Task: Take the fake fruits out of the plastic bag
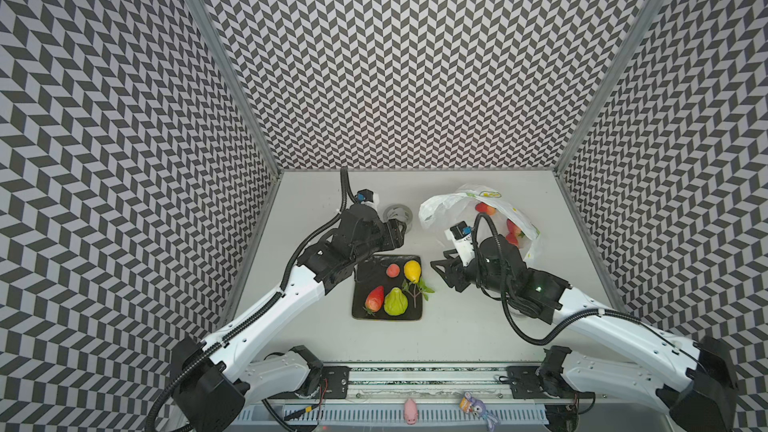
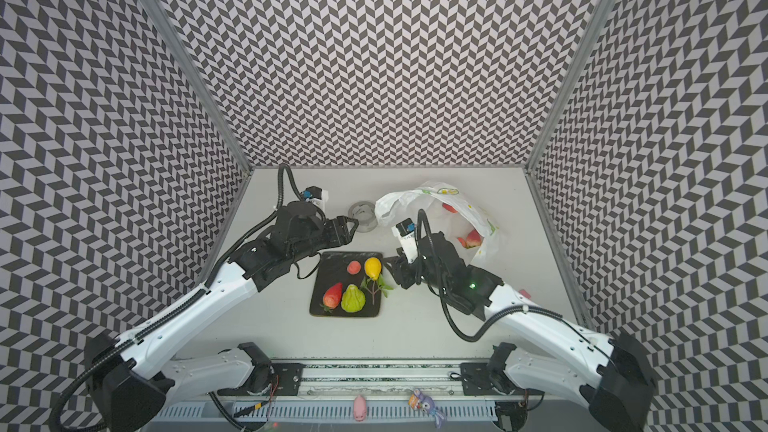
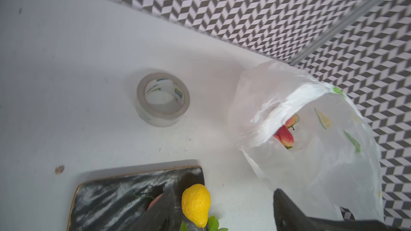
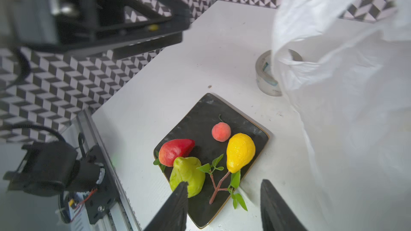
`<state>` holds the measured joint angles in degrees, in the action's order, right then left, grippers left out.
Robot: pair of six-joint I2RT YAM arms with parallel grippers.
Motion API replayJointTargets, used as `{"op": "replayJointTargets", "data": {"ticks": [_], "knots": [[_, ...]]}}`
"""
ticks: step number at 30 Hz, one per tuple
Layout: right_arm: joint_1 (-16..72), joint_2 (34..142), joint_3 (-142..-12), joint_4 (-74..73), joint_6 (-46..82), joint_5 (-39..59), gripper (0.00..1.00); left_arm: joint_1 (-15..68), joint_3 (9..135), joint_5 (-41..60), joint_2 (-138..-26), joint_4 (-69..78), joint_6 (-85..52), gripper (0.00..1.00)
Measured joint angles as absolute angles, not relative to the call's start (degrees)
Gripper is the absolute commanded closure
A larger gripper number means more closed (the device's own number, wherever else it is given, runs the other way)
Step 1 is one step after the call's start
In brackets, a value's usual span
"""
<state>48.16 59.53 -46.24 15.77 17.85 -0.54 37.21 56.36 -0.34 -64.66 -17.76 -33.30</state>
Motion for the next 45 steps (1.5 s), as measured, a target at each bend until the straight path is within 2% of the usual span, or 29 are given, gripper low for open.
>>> {"op": "replayJointTargets", "data": {"ticks": [3, 8, 12, 17, 20, 24, 27, 34, 37, 45], "knots": [[47.37, 58.54, -50.48, 23.03, 23.77, -5.87, 0.64, 37.21, 53.93, 4.27, -63.79, -10.61, -24.51, 0.19], [45.65, 60.51, -56.58, 29.80, 26.85, -11.77, 0.65, 37.21, 55.18, 10.41, -69.47, -3.86, -12.34, 0.16], [44.58, 64.27, -58.26, 32.23, 22.26, -15.59, 0.63, 37.08, 59.22, 12.38, -77.62, -2.72, -6.52, 0.17], [43.75, 69.63, -60.20, 33.19, 12.40, -19.84, 0.62, 36.58, 62.81, 12.53, -83.94, -2.24, -4.60, 0.22], [43.42, 71.68, -60.40, 32.95, 5.28, -22.00, 0.62, 36.18, 63.35, 12.80, -85.93, -1.10, -4.54, 0.32], [43.05, 73.60, -60.31, 32.51, -3.42, -25.04, 0.65, 35.31, 64.75, 13.93, -88.88, -0.05, -5.13, 0.50], [42.54, 75.35, -60.03, 31.77, -8.29, -26.70, 0.68, 34.63, 65.06, 15.22, -90.26, 1.19, -5.67, 0.59], [39.48, 80.34, -58.08, 31.27, -12.27, -27.66, 0.73, 33.63, 66.37, 18.06, -91.90, 3.51, -6.76, 0.83], [36.84, 82.06, -57.80, 31.24, -11.51, -27.70, 0.73, 33.54, 66.74, 19.22, -92.31, 4.67, -7.38, 0.99], [31.68, 89.54, -60.86, 32.69, -4.89, -29.47, 0.73, 33.78, 66.65, 20.69, -92.18, 8.14, -11.66, 1.00]]}}
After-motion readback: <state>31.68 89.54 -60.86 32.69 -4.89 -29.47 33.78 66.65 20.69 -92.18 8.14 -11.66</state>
